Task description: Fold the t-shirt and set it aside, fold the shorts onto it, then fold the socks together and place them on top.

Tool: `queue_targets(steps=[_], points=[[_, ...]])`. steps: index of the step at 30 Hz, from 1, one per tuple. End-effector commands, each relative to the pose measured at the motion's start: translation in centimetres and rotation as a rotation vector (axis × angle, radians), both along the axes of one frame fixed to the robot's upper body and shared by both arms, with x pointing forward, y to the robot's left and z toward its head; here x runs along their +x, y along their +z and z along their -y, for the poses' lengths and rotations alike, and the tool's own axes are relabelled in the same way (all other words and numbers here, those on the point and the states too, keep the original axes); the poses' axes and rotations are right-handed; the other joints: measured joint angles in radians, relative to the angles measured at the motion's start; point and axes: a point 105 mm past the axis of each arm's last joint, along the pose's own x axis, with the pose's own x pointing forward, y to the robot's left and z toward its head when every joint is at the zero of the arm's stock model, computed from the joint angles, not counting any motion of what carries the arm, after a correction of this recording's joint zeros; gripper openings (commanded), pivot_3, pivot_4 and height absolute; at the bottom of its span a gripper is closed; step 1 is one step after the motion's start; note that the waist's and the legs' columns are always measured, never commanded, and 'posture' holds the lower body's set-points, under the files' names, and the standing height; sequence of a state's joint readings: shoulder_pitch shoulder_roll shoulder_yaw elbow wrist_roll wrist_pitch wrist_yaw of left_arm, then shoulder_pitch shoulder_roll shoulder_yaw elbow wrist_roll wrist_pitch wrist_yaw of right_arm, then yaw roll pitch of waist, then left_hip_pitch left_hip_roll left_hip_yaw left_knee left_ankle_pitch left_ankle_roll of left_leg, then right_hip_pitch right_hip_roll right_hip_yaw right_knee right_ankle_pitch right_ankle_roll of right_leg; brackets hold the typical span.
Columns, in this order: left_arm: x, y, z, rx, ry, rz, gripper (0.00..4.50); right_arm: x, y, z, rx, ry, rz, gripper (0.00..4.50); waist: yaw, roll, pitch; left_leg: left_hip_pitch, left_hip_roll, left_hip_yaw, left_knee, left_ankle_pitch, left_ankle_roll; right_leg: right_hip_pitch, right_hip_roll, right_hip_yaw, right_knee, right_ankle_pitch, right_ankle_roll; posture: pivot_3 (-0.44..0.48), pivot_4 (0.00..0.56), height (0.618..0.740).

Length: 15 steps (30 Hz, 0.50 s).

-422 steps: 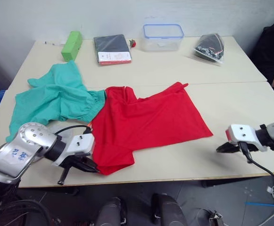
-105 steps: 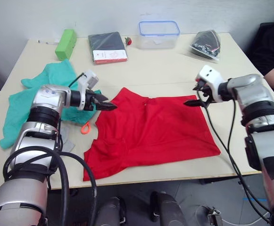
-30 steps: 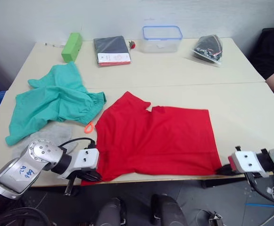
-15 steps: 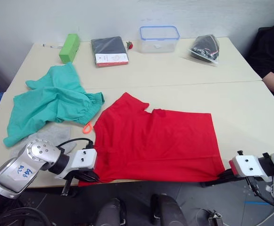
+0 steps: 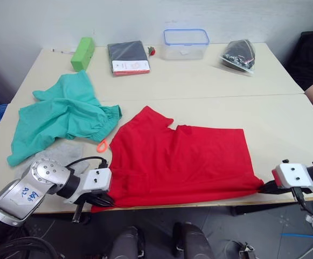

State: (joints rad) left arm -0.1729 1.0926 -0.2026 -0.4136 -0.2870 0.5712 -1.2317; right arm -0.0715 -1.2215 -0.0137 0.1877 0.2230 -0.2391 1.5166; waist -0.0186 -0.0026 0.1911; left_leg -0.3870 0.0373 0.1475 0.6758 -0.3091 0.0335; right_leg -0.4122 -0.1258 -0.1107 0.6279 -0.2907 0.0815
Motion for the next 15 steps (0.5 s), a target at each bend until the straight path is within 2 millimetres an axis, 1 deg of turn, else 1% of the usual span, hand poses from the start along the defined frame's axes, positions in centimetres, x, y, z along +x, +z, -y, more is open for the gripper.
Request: queue_targets(steps=[1,2,5,6,7,8,11,12,13,15], points=[[-0.1,0.7,0.3,-0.022,0.016,0.005,0.00,-0.7,0.4,0.1,-0.009,0.004,-0.020,0.02,0.000,0.000,0.000,0.000,0.000,0.000,0.000,0.000,0.000,0.000,0.000,0.000,0.000,0.000,0.000,0.000,0.150,0.740],[-0.1,0.9,0.2,-0.025,0.020,0.003,0.00,-0.8,0.3,0.1,-0.008,0.001,-0.025,0.02,0.000,0.000,0.000,0.000,0.000,0.000,0.000,0.000,0.000,0.000,0.000,0.000,0.000,0.000,0.000,0.000,0.150,0.740],[0.0,1.5,0.0,-0.039,0.040,-0.011,0.62,-0.6,0.6,0.2,0.008,-0.023,-0.007,0.66,0.000,0.000,0.000,0.000,0.000,0.000,0.000,0.000,0.000,0.000,0.000,0.000,0.000,0.000,0.000,0.000,0.150,0.740],[0.0,1.6,0.0,-0.045,0.042,-0.015,0.93,-0.5,0.7,0.2,0.014,-0.027,-0.001,0.97,0.000,0.000,0.000,0.000,0.000,0.000,0.000,0.000,0.000,0.000,0.000,0.000,0.000,0.000,0.000,0.000,0.150,0.740],[0.1,2.1,0.0,-0.066,0.054,-0.022,1.29,-0.3,1.1,0.1,0.031,-0.044,0.000,1.39,-0.001,0.000,0.000,0.000,0.000,0.000,0.000,0.000,0.000,0.000,0.000,0.000,0.000,0.000,0.000,0.000,0.150,0.740],[0.2,3.0,0.0,-0.100,0.070,-0.036,1.54,-0.1,1.9,-0.1,0.055,-0.062,-0.003,1.65,-0.001,0.000,0.000,0.000,0.000,0.000,0.000,0.000,0.000,0.000,0.000,0.000,0.000,0.000,0.000,0.000,0.150,0.740],[0.2,4.8,-0.2,-0.167,0.095,-0.070,2.54,0.2,3.4,-0.4,0.110,-0.102,-0.012,2.77,-0.003,0.000,0.000,0.000,0.000,-0.001,0.000,0.000,0.000,0.000,0.000,0.000,0.000,0.000,0.000,0.000,0.150,0.740],[0.2,5.8,-0.4,-0.195,0.100,-0.093,2.77,0.4,4.1,-0.4,0.133,-0.119,-0.014,3.03,-0.004,0.000,0.000,0.000,0.000,-0.001,0.000,0.000,0.000,0.000,0.000,0.000,0.000,0.000,0.000,0.000,0.150,0.740],[0.2,6.9,-0.7,-0.238,0.106,-0.123,3.15,0.7,4.9,-0.5,0.175,-0.152,-0.027,3.44,-0.005,0.000,0.000,0.000,0.000,-0.001,0.000,0.000,0.000,0.000,0.000,0.000,0.000,0.000,0.000,0.000,0.150,0.740],[1.4,9.2,-1.1,-0.348,0.152,-0.133,3.80,1.7,6.5,-0.9,0.270,-0.224,-0.038,4.18,-0.006,0.000,0.001,0.000,0.000,-0.001,0.000,0.000,0.000,0.000,0.000,0.000,0.000,0.000,0.000,0.000,0.150,0.740]])
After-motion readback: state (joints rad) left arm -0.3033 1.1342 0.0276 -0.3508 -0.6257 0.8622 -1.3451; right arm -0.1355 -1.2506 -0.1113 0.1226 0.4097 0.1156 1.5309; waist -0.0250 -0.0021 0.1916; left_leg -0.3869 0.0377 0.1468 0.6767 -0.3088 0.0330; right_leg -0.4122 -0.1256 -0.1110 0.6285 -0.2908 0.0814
